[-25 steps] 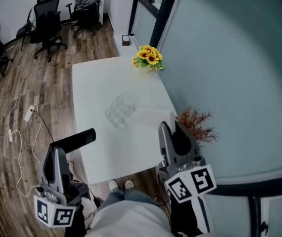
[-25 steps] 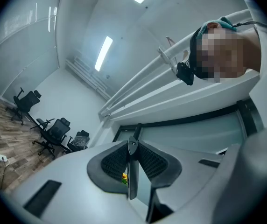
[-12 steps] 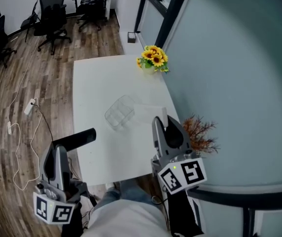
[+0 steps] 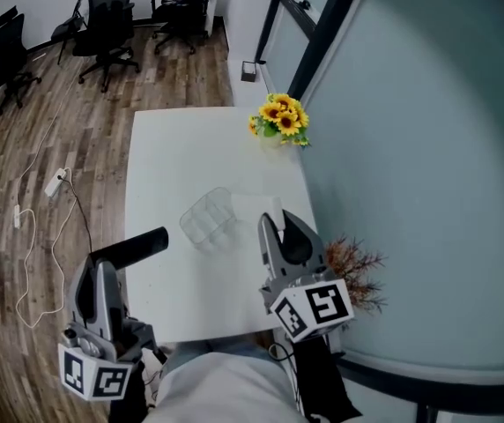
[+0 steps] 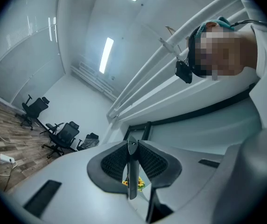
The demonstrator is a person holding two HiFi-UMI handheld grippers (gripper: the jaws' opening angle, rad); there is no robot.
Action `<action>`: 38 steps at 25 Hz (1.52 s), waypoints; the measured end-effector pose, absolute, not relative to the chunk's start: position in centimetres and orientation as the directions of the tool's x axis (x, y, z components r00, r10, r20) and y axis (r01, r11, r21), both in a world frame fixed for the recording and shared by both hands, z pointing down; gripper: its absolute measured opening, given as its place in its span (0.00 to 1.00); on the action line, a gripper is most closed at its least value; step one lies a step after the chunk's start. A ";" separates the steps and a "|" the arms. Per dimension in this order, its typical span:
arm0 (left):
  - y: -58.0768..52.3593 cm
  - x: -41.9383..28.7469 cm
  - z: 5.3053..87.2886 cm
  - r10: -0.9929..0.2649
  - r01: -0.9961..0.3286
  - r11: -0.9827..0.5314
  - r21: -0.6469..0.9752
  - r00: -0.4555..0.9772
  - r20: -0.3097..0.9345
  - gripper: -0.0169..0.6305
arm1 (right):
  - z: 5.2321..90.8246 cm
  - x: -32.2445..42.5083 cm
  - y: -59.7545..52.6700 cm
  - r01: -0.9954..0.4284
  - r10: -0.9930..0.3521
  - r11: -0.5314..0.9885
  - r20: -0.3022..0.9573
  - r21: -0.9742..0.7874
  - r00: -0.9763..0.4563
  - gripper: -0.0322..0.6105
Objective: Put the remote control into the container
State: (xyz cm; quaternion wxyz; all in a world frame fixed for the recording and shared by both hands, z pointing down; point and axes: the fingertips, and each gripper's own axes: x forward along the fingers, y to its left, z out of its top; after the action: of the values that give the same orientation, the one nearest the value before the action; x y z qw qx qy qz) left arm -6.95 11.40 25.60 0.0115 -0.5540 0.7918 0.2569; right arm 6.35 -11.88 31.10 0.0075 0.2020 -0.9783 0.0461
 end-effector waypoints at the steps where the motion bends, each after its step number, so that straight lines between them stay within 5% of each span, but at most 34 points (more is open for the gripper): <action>1: 11.2 -6.9 25.7 -0.869 -0.880 0.260 0.396 -0.392 -0.301 0.14 | 31.4 6.2 -12.1 -0.388 -0.387 0.917 0.038 -0.086 -0.921 0.19; 38: 7.6 -12.1 27.6 -0.888 -0.862 0.259 0.435 -0.390 -0.244 0.14 | 39.5 0.1 -15.3 -0.389 -0.367 0.919 0.221 -0.060 -0.903 0.19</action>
State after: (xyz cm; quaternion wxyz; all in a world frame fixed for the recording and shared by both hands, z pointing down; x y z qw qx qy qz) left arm -12.13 7.64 27.56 -0.0248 -0.5516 0.7931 0.2571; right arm 0.06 -15.34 39.50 0.1032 0.1940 -0.9742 0.0514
